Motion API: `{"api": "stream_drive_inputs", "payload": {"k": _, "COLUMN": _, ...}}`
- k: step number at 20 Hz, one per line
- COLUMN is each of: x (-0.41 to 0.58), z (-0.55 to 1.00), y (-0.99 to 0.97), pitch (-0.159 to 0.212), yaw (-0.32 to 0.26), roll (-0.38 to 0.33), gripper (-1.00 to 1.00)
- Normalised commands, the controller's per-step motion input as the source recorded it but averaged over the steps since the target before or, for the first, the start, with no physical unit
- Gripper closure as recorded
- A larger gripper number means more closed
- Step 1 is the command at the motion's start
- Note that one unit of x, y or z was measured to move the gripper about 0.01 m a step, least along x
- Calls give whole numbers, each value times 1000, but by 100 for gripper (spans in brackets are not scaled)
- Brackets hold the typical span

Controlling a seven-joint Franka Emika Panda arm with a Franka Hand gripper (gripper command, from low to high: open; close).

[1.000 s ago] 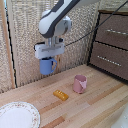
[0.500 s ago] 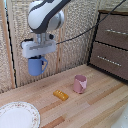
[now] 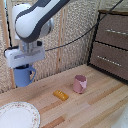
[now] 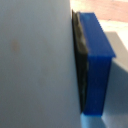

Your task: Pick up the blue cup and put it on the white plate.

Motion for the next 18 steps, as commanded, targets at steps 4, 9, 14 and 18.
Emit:
{"api": "stream_drive_inputs", "payload": {"k": 4, "x": -2, "z": -232, "y": 632, "pitch": 23, "yaw": 31, "roll": -159, "gripper": 100}}
{"api": "stream_drive_inputs", "payload": {"k": 9, "x": 37, "z": -337, "y": 556, "pitch": 9, "yaw": 23, "roll": -219, "gripper": 100}}
{"api": "stream_drive_inputs", "payload": {"k": 14, "x": 139, "z": -369, "y": 576, "pitch": 0, "yaw": 14, "roll": -240, "gripper": 100}}
{"api": "stream_drive_inputs", "payload": {"k": 18, "x": 166, "z": -319, "y": 543, "pitch": -20, "yaw": 19, "roll": -222, "gripper": 100}}
